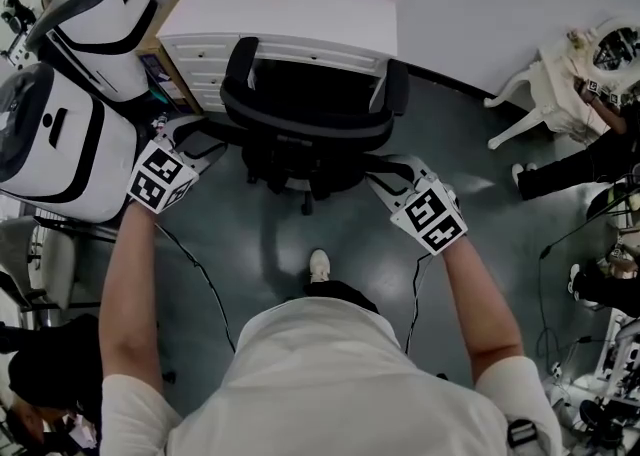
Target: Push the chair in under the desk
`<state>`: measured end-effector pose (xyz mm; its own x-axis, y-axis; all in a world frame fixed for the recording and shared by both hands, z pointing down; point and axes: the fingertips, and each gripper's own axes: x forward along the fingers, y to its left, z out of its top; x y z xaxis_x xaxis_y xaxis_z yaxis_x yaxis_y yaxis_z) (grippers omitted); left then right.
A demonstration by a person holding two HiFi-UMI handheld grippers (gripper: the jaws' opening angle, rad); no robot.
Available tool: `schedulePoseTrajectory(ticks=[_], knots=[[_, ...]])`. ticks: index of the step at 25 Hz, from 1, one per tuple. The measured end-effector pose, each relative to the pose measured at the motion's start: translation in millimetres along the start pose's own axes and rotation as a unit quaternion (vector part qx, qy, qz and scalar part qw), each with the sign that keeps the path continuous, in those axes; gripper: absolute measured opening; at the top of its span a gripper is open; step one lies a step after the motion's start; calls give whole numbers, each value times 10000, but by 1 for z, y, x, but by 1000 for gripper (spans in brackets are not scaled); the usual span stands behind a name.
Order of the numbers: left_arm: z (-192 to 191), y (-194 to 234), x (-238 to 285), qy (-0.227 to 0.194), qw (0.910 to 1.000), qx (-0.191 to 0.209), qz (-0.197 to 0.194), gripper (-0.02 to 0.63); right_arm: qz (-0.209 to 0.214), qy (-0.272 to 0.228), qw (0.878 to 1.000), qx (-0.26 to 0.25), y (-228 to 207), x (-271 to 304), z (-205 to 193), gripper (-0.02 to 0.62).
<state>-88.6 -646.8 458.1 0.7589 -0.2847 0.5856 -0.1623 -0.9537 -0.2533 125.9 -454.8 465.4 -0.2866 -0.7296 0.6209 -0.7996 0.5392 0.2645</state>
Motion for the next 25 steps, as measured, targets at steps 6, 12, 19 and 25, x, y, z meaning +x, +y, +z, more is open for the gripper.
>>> schedulePoseTrajectory(ticks=[6,12,19,25], knots=[[10,-25,-30,-670,9959,-609,-26,249,-253,-191,9992,230,18,-17,8,109],[20,-73,-61,-1304,9828,-1297,-172,221,-452,-556,9956,600,49,-38,15,106],[18,-146,-99,-1633,9694,-1821,-228,149,-749,-1081,9837,1225,97,-71,18,54],[15,-203,-123,-1779,9638,-1948,-380,117,-782,-1222,9779,1505,146,-93,14,54]])
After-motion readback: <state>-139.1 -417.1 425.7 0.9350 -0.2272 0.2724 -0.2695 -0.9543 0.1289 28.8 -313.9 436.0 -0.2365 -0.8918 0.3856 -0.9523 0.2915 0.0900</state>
